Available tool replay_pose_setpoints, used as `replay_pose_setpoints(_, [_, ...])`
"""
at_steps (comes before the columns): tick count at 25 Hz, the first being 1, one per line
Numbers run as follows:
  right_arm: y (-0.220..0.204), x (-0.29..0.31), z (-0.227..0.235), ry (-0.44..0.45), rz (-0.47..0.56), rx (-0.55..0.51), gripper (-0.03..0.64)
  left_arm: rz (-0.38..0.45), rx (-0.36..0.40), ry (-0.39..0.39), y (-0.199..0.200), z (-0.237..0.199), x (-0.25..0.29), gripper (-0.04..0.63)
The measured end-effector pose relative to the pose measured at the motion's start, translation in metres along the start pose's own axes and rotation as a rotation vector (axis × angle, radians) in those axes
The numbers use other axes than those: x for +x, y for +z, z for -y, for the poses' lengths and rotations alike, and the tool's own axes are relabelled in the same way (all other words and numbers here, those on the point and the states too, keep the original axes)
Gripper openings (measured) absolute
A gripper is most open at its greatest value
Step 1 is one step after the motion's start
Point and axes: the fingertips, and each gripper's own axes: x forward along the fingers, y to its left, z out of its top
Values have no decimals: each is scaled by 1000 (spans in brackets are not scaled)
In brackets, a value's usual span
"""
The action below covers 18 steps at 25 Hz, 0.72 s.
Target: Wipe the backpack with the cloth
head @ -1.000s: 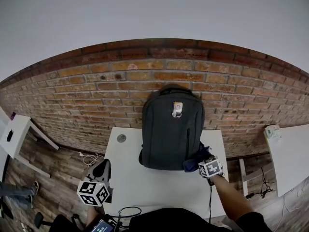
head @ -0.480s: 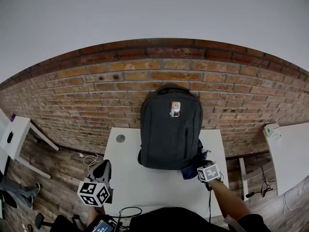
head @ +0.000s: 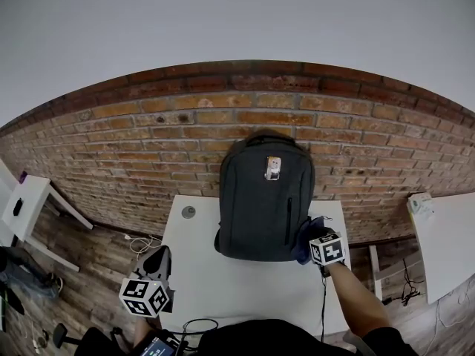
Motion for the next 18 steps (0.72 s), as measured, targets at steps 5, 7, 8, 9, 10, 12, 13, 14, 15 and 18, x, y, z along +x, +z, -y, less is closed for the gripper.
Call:
replay_pose_setpoints(5, [59,-9,10,-29,111,-7,11,8,6,12,2,-6,-6,-3])
replay_pose_setpoints(7, [86,-10,17,-37,148,22,10,7,4,23,2,-10,-9,-3])
replay_pose_setpoints(8, [98,-11,21,-39,166,38,11,7,1,29,2,-11,-11,-3])
replay_pose_setpoints(9, [110,-13,24,-41,182,46,10,7,-1,33,1,-12,-12,-3])
replay_pose_setpoints(10, [120,-14,27,-44,193,47,9,7,-2,35,1,-13,-13,-3])
replay_pose_setpoints(12, [134,-15,29,-50,198,32,9,8,-3,41,1,-14,-15,-3])
replay_pose_setpoints(13, [137,-16,30,-53,196,24,9,10,-4,44,1,-15,-16,-3])
replay_pose_setpoints(14, [138,-17,30,-54,197,24,9,12,-6,47,1,-16,-17,-3])
replay_pose_setpoints(15, [138,-18,31,-53,200,31,10,13,-10,50,1,-17,-18,-3])
replay_pose_setpoints(18, [138,-23,33,-39,230,87,11,11,-17,57,-1,-21,-19,-3])
